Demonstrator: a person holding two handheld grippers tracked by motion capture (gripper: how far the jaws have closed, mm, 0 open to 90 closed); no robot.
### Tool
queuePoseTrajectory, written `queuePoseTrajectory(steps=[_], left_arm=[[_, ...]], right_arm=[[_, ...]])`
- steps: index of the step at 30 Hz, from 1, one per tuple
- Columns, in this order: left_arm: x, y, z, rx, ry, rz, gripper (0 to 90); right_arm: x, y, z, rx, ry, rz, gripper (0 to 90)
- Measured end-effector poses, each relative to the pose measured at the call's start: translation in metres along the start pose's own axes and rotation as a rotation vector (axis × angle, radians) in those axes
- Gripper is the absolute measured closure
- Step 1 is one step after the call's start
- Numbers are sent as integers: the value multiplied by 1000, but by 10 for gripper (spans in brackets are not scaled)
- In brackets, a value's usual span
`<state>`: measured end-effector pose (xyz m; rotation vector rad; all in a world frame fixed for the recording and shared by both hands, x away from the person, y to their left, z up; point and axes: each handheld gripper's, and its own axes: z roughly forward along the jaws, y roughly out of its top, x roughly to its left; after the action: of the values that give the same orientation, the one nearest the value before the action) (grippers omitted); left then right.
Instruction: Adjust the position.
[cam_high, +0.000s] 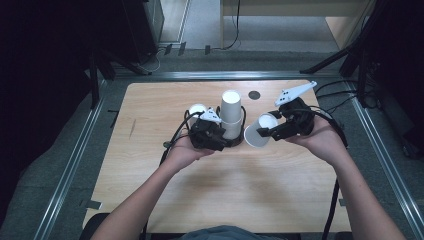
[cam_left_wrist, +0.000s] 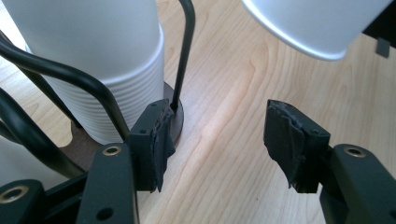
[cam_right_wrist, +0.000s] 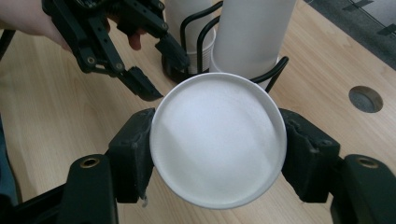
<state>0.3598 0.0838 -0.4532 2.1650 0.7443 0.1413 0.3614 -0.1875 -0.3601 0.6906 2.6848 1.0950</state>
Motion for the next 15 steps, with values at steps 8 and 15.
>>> queuePoseTrajectory(steps=[8, 15], left_arm=[[-1, -8, -6, 11, -29, 10, 406], [-7, -19, -15, 21, -53, 47, 445]], right_arm=[[3, -16, 11, 11, 27, -9, 337], [8, -24, 22, 20, 48, -16, 338]])
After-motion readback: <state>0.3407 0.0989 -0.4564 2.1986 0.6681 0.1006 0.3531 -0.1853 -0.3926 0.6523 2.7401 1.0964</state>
